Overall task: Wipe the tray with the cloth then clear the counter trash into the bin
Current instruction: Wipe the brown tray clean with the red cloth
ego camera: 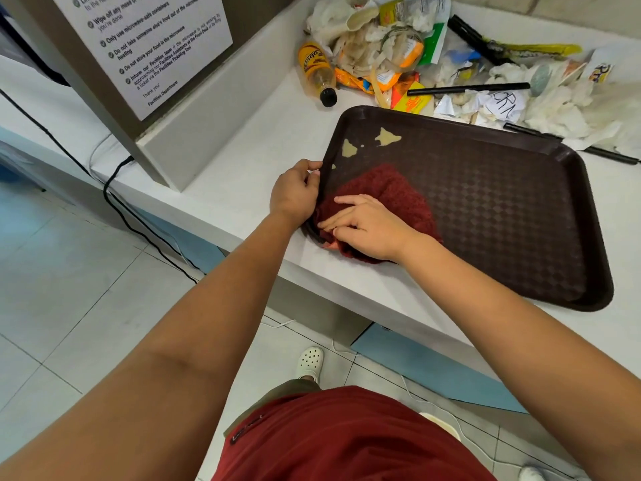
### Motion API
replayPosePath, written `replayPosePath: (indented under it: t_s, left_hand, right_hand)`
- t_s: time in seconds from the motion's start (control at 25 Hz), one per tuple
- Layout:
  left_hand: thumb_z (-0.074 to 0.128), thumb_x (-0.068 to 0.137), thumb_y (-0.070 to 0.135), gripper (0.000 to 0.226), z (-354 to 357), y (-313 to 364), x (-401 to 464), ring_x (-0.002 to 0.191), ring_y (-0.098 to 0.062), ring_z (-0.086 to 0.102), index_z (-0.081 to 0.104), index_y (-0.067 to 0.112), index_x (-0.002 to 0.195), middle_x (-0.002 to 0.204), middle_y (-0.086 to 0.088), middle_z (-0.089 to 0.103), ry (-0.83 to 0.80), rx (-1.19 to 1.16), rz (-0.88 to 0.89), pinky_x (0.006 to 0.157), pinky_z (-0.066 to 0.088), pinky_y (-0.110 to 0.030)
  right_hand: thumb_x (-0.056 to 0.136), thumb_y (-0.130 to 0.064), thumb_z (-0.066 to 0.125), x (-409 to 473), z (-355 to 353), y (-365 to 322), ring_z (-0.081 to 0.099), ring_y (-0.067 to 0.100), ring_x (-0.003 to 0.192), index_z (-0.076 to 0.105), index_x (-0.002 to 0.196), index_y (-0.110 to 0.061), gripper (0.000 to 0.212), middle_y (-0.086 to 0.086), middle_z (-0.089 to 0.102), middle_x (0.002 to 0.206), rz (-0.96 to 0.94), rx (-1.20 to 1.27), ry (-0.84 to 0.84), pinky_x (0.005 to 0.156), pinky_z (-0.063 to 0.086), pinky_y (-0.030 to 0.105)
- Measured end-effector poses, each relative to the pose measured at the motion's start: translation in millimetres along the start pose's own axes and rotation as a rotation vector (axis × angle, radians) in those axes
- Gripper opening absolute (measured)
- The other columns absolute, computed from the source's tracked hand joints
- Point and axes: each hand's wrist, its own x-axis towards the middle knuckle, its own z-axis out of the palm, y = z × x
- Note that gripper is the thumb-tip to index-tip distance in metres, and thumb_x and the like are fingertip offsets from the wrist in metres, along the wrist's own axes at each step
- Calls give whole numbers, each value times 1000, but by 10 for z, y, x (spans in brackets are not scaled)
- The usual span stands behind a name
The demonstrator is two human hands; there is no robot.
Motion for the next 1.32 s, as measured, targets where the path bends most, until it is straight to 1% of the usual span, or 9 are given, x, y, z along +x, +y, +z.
replayPosePath:
  t_s: [0.16, 0.24, 0.32, 0.44, 0.64, 0.72, 0.92, 1.08, 1.32]
  left_hand:
    - [42, 95, 27, 25, -11, -10, 10, 88, -20, 63, 60, 23, 112, 93, 2, 66, 0, -27, -25, 85, 53, -36]
    - [43, 95, 28, 25, -9, -18, 11, 88, -20, 63, 61, 23, 112, 89, 4, 64, 2, -29, -33, 84, 52, -34]
    - [42, 96, 29, 25, -13, -16, 6, 88, -20, 62, 60, 22, 113, 90, 4, 64, 7, -24, -29, 83, 52, -33]
    - [41, 97, 29, 28, 8, -6, -5, 93, -21, 62, 59, 20, 116, 103, -2, 67, 12, -9, -17, 86, 52, -35]
    - [40, 97, 28, 30, 12, -18, 8, 94, -20, 62, 59, 19, 118, 107, -2, 68, 18, 10, 15, 85, 51, -33]
    - [40, 96, 27, 30, 16, -26, 13, 92, -19, 62, 59, 19, 118, 106, -2, 68, 20, 16, 18, 82, 50, -30]
    - [42, 95, 26, 26, 25, -33, 18, 83, -17, 63, 60, 20, 113, 94, 0, 69, 28, -6, 11, 76, 51, -27]
    - [44, 95, 26, 23, 13, -40, 17, 76, -15, 60, 62, 23, 109, 84, 3, 65, 39, -12, 10, 66, 47, -19]
    - [45, 95, 29, 24, 9, -20, 26, 86, -17, 63, 63, 24, 109, 98, 1, 69, 6, -10, -12, 82, 53, -31]
  right_hand:
    - [84, -13, 55, -166, -124, 125, 44, 5, 111, 76, 83, -8, 22, 0, 71, 96, 65, 159, 40, 103, 36, 35]
    - [82, -5, 56, -287, -166, 219, 47, 6, 107, 76, 80, -5, 20, 3, 70, 92, 80, 264, 89, 102, 37, 36]
    - [85, -5, 54, -353, -136, 245, 46, 14, 116, 71, 100, -10, 23, 3, 65, 110, 13, 189, 135, 110, 26, 31]
    - [93, -21, 47, -322, -46, 224, 25, 16, 136, 47, 135, -17, 42, -1, 40, 142, -22, -92, 69, 115, 3, 35]
    - [91, -18, 44, -126, -48, 96, 5, 14, 144, 15, 148, -16, 64, 0, 7, 157, 39, -79, -38, 116, -3, 33]
    - [89, -17, 44, 1, -33, 6, 4, 15, 144, 10, 148, -12, 68, 4, 6, 157, 63, -72, -47, 116, -2, 32]
    - [87, -12, 46, 85, -8, -70, 10, 16, 144, 37, 141, -13, 54, 1, 31, 151, 9, -27, -71, 116, -1, 34]
    - [84, -6, 50, -42, -13, -11, 26, 16, 139, 58, 124, -13, 41, 0, 51, 137, -95, -9, -39, 110, 7, 20]
    - [81, 1, 51, -272, -89, 157, 37, 16, 130, 68, 109, -9, 34, 2, 62, 123, -97, 68, -15, 110, 21, 23]
